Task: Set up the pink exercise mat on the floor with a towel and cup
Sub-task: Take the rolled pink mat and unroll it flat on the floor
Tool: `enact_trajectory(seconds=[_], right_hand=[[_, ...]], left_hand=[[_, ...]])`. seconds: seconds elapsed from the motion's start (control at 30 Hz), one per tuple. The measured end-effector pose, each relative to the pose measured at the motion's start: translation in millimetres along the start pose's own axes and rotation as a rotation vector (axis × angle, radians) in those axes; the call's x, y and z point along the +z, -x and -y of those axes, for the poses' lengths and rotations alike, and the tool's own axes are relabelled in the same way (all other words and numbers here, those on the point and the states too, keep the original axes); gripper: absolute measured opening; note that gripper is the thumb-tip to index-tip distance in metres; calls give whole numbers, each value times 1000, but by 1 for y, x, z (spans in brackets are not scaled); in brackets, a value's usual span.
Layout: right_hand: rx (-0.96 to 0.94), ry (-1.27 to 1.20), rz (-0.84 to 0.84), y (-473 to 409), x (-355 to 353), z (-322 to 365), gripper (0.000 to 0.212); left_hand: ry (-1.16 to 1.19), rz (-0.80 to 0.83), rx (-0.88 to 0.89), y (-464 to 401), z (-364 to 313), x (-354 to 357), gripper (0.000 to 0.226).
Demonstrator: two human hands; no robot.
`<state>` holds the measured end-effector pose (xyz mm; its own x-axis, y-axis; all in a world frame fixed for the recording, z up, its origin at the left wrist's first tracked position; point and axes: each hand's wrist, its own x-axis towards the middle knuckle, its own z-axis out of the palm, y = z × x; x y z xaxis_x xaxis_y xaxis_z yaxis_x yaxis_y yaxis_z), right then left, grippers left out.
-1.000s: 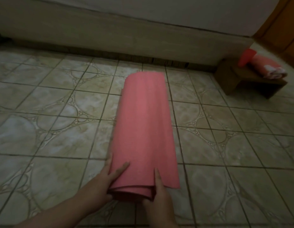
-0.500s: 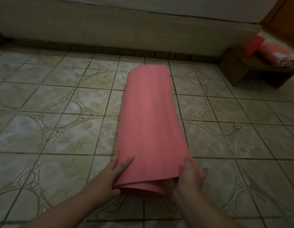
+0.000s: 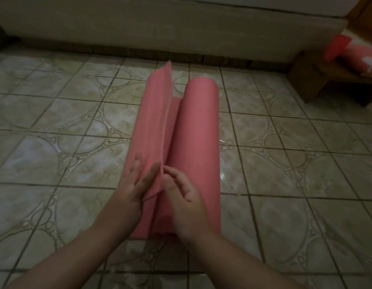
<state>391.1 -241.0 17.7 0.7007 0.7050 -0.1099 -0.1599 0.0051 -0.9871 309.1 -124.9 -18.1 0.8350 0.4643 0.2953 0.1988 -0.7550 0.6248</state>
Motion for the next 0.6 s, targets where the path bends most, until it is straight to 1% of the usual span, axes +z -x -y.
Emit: enact_trajectory(seconds=[0.03, 0.07, 0.1, 0.13, 0.17, 0.2, 0.27, 0.33, 0.4, 0.47, 0.53, 0.6], right_hand=[[-18, 162, -41, -3, -5, -4, 24], [-8, 429, -75, -8, -11, -10, 33], [47, 712, -76, -13, -17, -18, 48], [139, 903, -68, -16, -23, -24, 63], [246, 990, -70, -18, -28, -29, 78], [334, 1010, -96, -20, -33, -34, 93], [426, 1014, -170, -22, -43, -42, 118], [487, 1010, -228, -22, -56, -44, 133], [495, 945, -245, -24, -69, -44, 140], [440, 889, -235, -23, -82, -44, 141], [406, 861, -199, -18, -89, -44, 140], [387, 866, -149, -12, -92, -47, 139]], left_hand=[[-8, 4, -16, 3, 8, -4, 115], [-20, -7, -37, 6, 17, -7, 115], [-31, -25, -68, 9, 25, -11, 114], [-36, -41, -103, 12, 31, -14, 113], [-33, -53, -131, 15, 38, -18, 112], [-26, -62, -150, 17, 43, -21, 112], [-18, -70, -159, 21, 53, -28, 117], [-15, -51, -130, 24, 62, -33, 121], [-39, -71, -79, 32, 69, -37, 113], [-41, -112, -47, 42, 75, -41, 96], [-36, -113, -58, 54, 79, -47, 81], [-29, -100, -105, 68, 86, -54, 69]])
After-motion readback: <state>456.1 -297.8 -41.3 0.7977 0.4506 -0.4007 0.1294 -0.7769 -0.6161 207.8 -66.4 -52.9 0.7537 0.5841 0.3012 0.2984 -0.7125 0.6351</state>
